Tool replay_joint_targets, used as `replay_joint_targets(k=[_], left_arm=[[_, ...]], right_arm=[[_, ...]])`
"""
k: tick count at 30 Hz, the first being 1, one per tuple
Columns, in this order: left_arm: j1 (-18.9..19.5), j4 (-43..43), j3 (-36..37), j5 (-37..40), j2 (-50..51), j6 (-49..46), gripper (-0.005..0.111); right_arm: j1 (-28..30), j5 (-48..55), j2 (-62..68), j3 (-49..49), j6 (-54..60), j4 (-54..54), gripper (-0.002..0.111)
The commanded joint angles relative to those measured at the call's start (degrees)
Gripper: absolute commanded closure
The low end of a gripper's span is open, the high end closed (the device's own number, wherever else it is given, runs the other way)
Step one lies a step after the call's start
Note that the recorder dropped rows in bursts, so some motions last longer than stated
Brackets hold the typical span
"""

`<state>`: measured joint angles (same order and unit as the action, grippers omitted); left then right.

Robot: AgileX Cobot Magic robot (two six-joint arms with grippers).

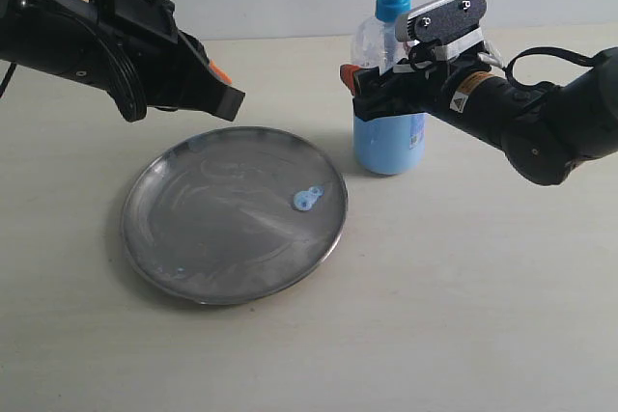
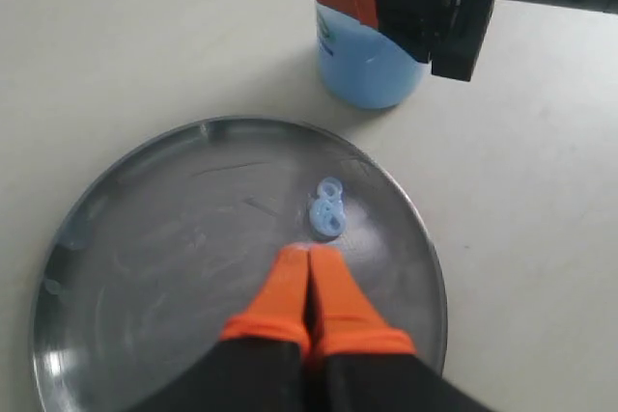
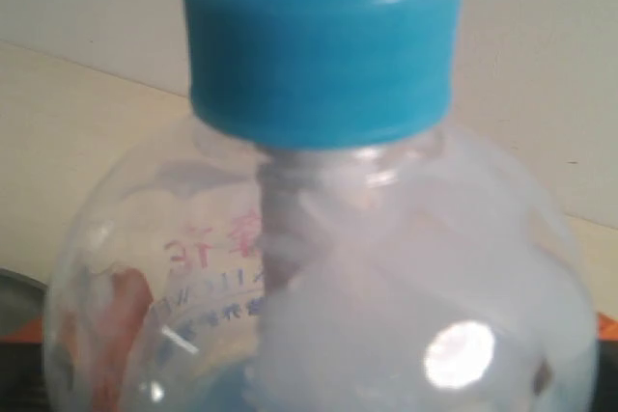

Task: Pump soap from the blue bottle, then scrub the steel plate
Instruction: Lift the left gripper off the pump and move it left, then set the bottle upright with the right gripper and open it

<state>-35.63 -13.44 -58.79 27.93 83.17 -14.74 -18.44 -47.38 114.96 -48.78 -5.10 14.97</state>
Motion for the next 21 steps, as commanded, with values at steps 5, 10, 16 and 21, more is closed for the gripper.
replay_joint_targets(k=[5,10,16,21], left_arm=[[-0.26,-0.57,0.22,-1.14,-0.76,0.07,0.107],[-0.26,-0.57,0.22,-1.14,-0.76,0.07,0.107],[-0.26,-0.57,0.22,-1.24,-0.76,-0.02,0.107],[-0.26,-0.57,0.22,-1.24,-0.76,-0.87,0.107]], right_arm=[[2.88,-3.42,-0.24,-0.21,-0.92,0.26,0.108],[2.88,-3.29,-0.24,-0.21,-0.92,0.48,0.108],[2.88,-1.95,-0.15,-0.21,-0.92,0.48,0.107],[2.88,-2.43,-0.15,0.50,-0.92,0.48,0.088]])
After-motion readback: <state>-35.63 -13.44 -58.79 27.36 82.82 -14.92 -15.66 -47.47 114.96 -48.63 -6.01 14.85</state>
